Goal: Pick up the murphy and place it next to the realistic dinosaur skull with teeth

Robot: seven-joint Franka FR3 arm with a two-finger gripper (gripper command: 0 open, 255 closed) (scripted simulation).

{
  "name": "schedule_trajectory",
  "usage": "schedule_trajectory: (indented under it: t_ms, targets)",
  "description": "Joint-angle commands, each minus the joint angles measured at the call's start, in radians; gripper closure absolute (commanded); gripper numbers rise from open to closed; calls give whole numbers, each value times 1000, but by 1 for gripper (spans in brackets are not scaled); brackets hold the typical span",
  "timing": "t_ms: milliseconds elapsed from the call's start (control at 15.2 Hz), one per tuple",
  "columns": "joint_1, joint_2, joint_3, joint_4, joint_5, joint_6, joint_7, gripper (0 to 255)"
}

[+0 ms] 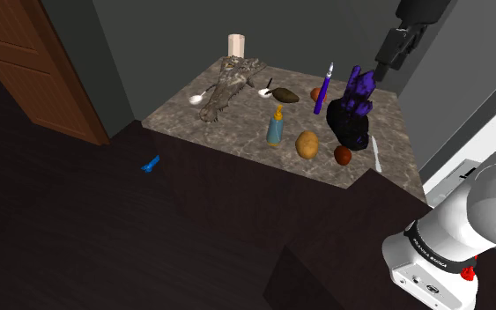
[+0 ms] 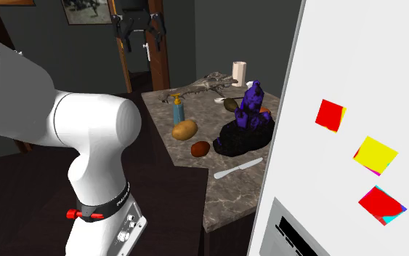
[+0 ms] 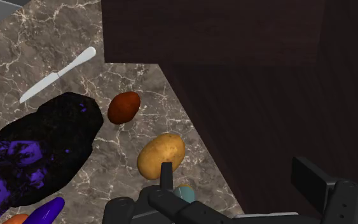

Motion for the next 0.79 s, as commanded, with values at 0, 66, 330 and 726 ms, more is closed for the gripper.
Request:
schedule_trajectory:
  t_ms: [0,66,330,726]
  targets:
    - [0,0,0,0,0,0,0,0]
    - [-9,2,-4,-31,-5,35,11,0]
    - [-47,25,-22,-142,-28,180,56,0]
    - [-109,112,-53,-276,-67,416,125,0]
